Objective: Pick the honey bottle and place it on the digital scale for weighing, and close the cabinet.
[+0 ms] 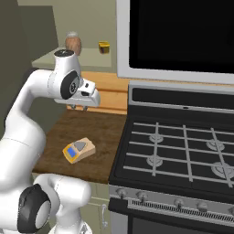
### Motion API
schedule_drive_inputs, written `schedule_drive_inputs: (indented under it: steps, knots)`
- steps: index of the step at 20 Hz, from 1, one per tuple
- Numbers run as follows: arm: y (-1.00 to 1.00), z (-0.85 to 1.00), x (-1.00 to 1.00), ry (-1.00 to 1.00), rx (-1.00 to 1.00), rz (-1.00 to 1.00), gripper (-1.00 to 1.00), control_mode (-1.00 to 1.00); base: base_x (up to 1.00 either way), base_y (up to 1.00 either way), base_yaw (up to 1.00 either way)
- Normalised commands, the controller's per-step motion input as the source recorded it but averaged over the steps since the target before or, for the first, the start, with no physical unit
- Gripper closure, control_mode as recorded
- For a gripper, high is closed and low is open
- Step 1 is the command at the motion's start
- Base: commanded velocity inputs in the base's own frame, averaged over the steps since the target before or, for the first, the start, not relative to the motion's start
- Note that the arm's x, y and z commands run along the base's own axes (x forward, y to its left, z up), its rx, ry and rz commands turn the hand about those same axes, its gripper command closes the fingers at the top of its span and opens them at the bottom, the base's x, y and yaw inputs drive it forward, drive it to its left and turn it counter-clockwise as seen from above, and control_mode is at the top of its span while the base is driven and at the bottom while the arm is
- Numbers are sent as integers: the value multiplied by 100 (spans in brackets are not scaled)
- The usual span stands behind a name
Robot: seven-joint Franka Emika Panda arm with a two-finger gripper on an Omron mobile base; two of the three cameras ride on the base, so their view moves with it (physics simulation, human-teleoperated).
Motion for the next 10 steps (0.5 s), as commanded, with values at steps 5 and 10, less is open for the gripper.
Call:
schedule_drive_inputs:
  steps: [5,10]
  knots:
    - [26,1,-28,-4,-2,8,-100,-100,0,0,0]
    - [51,16,-51,-24,0,13,-100,-100,0,0,0]
